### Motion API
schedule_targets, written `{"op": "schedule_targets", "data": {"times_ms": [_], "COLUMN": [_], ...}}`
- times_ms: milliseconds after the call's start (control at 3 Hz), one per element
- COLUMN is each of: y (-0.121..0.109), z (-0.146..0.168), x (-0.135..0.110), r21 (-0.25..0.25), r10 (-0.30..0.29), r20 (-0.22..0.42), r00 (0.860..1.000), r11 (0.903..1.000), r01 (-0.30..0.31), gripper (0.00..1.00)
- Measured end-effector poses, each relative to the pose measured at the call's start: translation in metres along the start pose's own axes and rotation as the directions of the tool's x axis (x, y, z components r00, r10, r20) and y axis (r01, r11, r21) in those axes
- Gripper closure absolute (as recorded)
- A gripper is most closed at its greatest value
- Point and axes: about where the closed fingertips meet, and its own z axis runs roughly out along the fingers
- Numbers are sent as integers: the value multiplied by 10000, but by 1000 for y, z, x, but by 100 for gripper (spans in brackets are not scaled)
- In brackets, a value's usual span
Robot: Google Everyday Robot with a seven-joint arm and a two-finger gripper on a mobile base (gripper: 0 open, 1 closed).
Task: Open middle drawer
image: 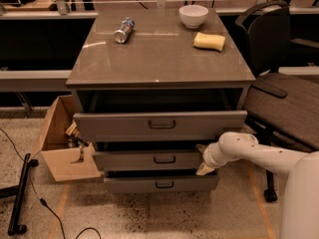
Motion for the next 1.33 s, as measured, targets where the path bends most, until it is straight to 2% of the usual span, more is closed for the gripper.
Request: {"op": "schedule_targets", "data": {"times_ms": [333,667,1000,1333], "y": [27,62,65,65], "z": [-18,-44,-47,-48], "x": [-6,-10,-11,-11], "r21": [-463,-1071,-1111,-1112], "r10": [311,642,669,669], "r20": [200,125,106,106], "r00": [9993,9979,9977,9977], "r11": [9985,9923,9917,9917], "r01": [-302,-625,-653,-653], "gripper": [63,87,87,65]}}
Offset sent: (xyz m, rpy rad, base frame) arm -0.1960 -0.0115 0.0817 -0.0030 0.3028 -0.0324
